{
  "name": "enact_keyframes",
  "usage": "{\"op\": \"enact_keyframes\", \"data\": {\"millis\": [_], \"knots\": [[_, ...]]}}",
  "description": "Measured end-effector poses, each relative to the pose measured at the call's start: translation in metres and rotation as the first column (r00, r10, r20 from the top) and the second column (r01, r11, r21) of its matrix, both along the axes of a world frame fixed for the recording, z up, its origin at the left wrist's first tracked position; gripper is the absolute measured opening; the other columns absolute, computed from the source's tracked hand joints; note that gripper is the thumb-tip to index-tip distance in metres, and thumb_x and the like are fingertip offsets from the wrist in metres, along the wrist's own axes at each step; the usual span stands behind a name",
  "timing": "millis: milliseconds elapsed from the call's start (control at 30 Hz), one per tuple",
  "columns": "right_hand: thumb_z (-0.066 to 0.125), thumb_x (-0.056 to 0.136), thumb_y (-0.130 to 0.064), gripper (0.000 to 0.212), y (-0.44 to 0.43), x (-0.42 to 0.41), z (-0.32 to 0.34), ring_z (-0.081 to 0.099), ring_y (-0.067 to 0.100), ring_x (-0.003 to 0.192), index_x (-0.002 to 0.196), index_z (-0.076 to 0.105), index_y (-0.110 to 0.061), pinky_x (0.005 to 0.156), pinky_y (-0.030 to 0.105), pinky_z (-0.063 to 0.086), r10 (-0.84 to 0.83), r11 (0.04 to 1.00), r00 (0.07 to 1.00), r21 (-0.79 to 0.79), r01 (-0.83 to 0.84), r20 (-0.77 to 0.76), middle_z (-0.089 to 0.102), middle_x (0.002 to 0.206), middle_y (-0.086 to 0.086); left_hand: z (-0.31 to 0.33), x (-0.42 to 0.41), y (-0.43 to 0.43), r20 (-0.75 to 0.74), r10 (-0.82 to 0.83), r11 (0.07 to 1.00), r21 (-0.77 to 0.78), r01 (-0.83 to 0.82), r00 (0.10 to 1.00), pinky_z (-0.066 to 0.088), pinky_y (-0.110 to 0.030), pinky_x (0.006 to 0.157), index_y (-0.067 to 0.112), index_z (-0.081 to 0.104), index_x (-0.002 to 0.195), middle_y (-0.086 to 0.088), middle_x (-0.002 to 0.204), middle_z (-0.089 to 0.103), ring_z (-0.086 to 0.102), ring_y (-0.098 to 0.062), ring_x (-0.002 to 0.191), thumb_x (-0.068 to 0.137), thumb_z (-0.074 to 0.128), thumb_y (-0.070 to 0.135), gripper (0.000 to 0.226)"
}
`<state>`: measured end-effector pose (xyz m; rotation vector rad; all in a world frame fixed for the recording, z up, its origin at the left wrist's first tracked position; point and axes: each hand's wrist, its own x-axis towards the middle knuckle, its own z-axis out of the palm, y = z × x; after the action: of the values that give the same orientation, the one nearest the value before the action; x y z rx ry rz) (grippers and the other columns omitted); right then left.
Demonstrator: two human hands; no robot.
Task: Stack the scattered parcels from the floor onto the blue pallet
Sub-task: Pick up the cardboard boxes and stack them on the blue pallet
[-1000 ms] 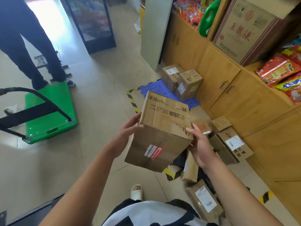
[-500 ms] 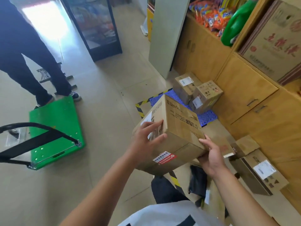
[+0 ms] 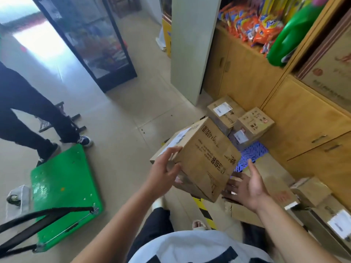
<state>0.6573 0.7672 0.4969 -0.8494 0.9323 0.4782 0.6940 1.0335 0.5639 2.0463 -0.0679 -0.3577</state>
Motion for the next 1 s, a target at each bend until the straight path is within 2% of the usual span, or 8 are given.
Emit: {"op": "enact_keyframes", "data": {"millis": [67, 133, 300, 500, 700, 833, 900, 1000], "knots": [[0.039, 0.079, -0.087, 0.082, 0.002, 0.025, -0.009, 0.066, 0.041, 0.098, 0.106, 0.060, -0.013, 0.100, 0.061, 0.043, -0.024, 0.998, 0.998, 0.055, 0.027, -0.059, 0.071, 0.103, 0.028, -0.010, 0.042, 0.012, -0.065, -0.013, 0.999, -0.047, 0.010, 0.998, 0.048, -0.011, 0.076, 0.038, 0.057, 0.120, 0.004, 0.126, 0.061, 0.060, -0.008, 0.106, 0.093, 0.054, 0.005, 0.042], [0.035, 0.076, -0.091, 0.087, 0.003, 0.051, -0.021, 0.066, 0.040, 0.103, 0.109, 0.059, -0.015, 0.107, 0.062, 0.035, -0.043, 0.997, 0.992, 0.066, 0.051, -0.121, 0.071, 0.104, 0.028, -0.025, 0.090, 0.026, -0.121, -0.065, 0.997, -0.037, 0.061, 0.991, 0.049, -0.023, 0.086, 0.039, 0.059, 0.120, 0.009, 0.124, 0.063, 0.059, -0.010, 0.111, 0.088, 0.055, 0.005, 0.047], [0.038, 0.073, -0.091, 0.082, 0.025, 0.110, -0.060, 0.070, 0.036, 0.102, 0.098, 0.061, -0.016, 0.103, 0.061, 0.041, -0.053, 0.996, 0.949, 0.048, 0.071, -0.310, 0.073, 0.083, 0.018, -0.067, 0.206, 0.041, -0.256, -0.225, 0.974, -0.091, 0.208, 0.940, 0.047, -0.032, 0.090, 0.031, 0.063, 0.109, 0.013, 0.111, 0.066, 0.058, -0.010, 0.106, 0.080, 0.054, -0.006, 0.048], [0.046, 0.081, -0.072, 0.062, 0.104, 0.185, -0.080, 0.068, 0.038, 0.105, 0.108, 0.060, -0.017, 0.095, 0.053, 0.047, -0.235, 0.954, 0.861, 0.064, 0.294, -0.451, 0.071, 0.104, 0.024, -0.111, 0.355, 0.052, -0.391, -0.410, 0.912, -0.146, 0.384, 0.824, 0.047, -0.020, 0.079, 0.017, 0.064, 0.104, 0.005, 0.108, 0.064, 0.056, -0.011, 0.097, 0.078, 0.053, 0.003, 0.031], [0.041, 0.101, -0.042, 0.031, 0.156, 0.271, -0.109, 0.069, 0.038, 0.093, 0.120, 0.057, -0.024, 0.087, 0.058, 0.055, -0.541, 0.834, 0.713, -0.177, 0.523, -0.446, 0.069, 0.106, 0.015, -0.160, 0.447, 0.044, -0.528, -0.264, 0.962, -0.081, 0.262, 0.807, 0.044, -0.026, 0.071, 0.024, 0.068, 0.093, 0.004, 0.092, 0.064, 0.055, -0.015, 0.083, 0.094, 0.057, 0.025, 0.010], [0.045, 0.098, -0.019, 0.026, 0.162, 0.313, -0.140, 0.066, 0.033, 0.095, 0.087, 0.068, -0.023, 0.082, 0.051, 0.059, -0.544, 0.830, 0.707, -0.410, 0.378, -0.451, 0.069, 0.106, 0.011, -0.214, 0.485, 0.037, -0.701, -0.037, 0.997, 0.019, 0.070, 0.713, 0.044, -0.034, 0.080, 0.016, 0.060, 0.118, -0.002, 0.095, 0.061, 0.055, -0.020, 0.087, 0.091, 0.060, 0.020, 0.027], [0.050, 0.094, -0.029, 0.025, 0.156, 0.328, -0.168, 0.063, 0.031, 0.091, 0.085, 0.069, -0.017, 0.078, 0.038, 0.053, -0.474, 0.845, 0.737, -0.483, 0.228, -0.482, 0.068, 0.101, 0.012, -0.252, 0.504, 0.029, -0.797, -0.048, 0.998, -0.020, 0.054, 0.603, 0.043, -0.032, 0.073, 0.001, 0.062, 0.116, -0.008, 0.091, 0.062, 0.054, -0.020, 0.080, 0.091, 0.060, 0.017, 0.029], [0.051, 0.085, -0.071, 0.062, 0.146, 0.350, -0.227, 0.067, 0.026, 0.092, 0.104, 0.068, -0.015, 0.071, 0.033, 0.052, -0.367, 0.914, 0.751, -0.362, 0.183, -0.548, 0.071, 0.105, 0.009, -0.319, 0.518, 0.016, -0.835, -0.085, 0.995, -0.044, 0.089, 0.544, 0.049, -0.027, 0.061, -0.001, 0.068, 0.104, -0.012, 0.089, 0.070, 0.064, -0.016, 0.070, 0.091, 0.061, 0.016, 0.023]]}}
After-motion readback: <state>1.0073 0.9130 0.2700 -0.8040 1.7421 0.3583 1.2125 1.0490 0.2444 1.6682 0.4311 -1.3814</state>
